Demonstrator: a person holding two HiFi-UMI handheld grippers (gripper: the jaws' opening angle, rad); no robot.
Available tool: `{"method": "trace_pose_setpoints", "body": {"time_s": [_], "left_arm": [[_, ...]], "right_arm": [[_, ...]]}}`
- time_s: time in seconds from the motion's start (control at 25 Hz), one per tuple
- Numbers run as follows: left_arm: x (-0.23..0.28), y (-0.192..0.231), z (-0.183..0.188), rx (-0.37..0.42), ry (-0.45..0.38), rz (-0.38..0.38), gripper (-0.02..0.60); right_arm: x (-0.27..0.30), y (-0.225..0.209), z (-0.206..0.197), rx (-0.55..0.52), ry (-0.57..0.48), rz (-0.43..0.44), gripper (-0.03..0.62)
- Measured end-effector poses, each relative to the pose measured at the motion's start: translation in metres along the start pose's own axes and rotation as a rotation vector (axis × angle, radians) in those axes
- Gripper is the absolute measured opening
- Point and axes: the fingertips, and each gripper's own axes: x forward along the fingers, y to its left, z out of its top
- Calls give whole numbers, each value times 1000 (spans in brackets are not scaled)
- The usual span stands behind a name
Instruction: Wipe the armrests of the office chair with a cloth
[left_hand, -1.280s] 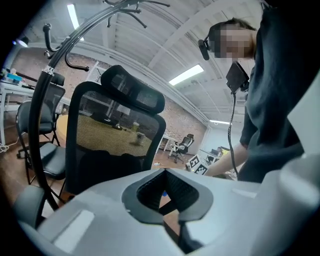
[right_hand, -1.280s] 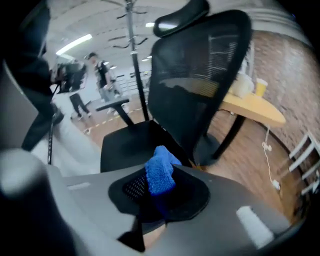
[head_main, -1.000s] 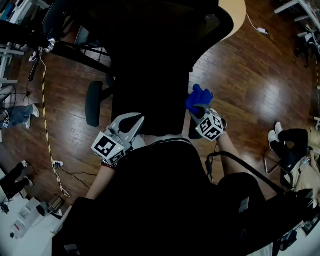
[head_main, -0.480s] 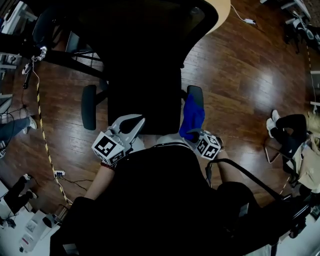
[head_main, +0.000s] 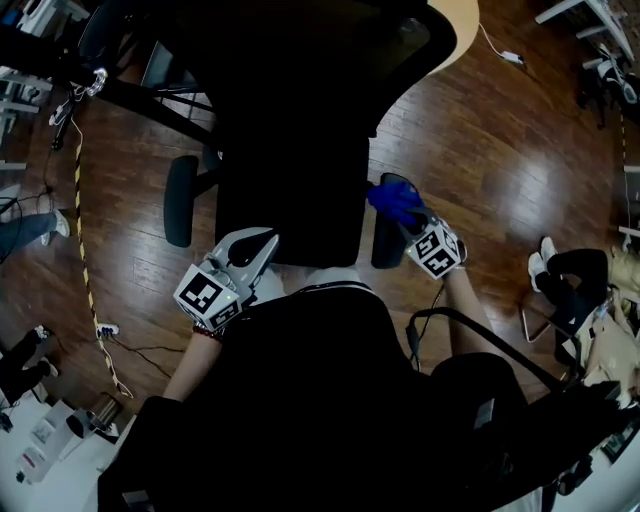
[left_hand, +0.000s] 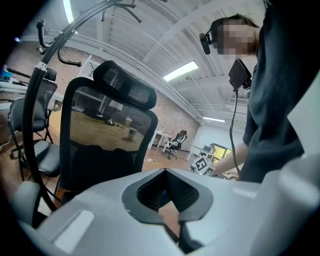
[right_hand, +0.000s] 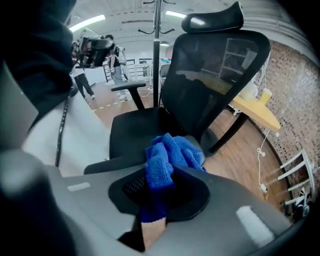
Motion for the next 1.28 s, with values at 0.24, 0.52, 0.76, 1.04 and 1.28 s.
{"method": "trace_pose_setpoints", "body": {"time_s": [0.24,0.52,0.76,1.04,1.28], "left_arm": [[-28,21,8,32,-45,141,6],[-87,74,20,-21,-107,290,6],[-63,68,25,28,-74,178,6],[-56,80,35,44,-67,122,6],[-40,59,38,86,-38,71,6]], "right_arm": [[27,-53,33,13,15,-20,67],[17,-4,23,60,-19,69,67],[1,92,8,83,-26,153,67],[-13,159,-5,137,3,217,67],[-12,119,-6,153,-18,155,67]]}}
